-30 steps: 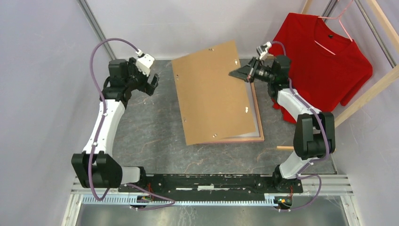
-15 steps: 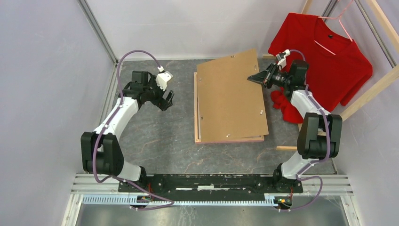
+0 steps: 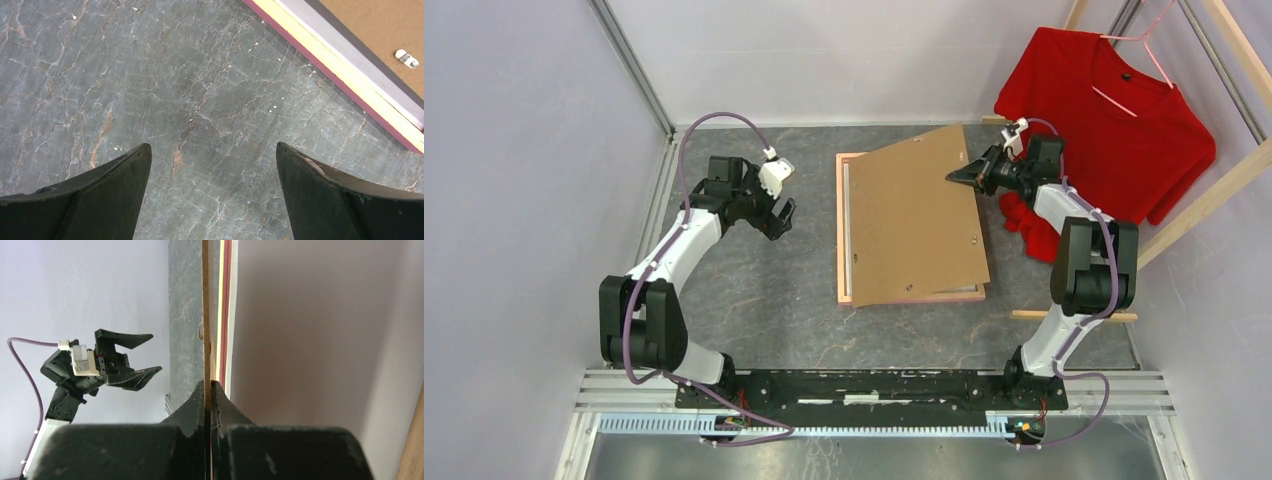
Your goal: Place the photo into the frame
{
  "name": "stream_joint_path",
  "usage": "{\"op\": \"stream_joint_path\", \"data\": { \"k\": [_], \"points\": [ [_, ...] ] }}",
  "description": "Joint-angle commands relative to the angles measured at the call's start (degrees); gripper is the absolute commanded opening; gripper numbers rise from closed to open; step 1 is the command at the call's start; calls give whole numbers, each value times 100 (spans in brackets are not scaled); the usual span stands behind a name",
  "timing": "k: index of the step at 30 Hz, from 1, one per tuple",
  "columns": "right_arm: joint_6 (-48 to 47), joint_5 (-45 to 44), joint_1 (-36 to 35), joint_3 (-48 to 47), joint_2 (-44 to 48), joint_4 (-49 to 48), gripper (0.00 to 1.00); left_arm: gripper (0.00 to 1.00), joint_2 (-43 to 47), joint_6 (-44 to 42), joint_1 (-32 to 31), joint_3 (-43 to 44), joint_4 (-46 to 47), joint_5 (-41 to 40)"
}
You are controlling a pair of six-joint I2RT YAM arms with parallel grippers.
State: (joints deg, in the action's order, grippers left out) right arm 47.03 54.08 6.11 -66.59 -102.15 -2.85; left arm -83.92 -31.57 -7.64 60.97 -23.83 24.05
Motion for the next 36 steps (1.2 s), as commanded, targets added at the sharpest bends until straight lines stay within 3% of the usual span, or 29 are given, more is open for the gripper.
{"op": "stream_joint_path", "data": {
  "k": [1, 36],
  "points": [
    [156, 85, -20, -572, -173, -137, 0, 100, -98, -254, -34, -30, 121, 0],
    [357, 76, -251, -1496, -1329, -190, 0, 100, 56, -563, -36, -340, 104, -190]
  ]
}}
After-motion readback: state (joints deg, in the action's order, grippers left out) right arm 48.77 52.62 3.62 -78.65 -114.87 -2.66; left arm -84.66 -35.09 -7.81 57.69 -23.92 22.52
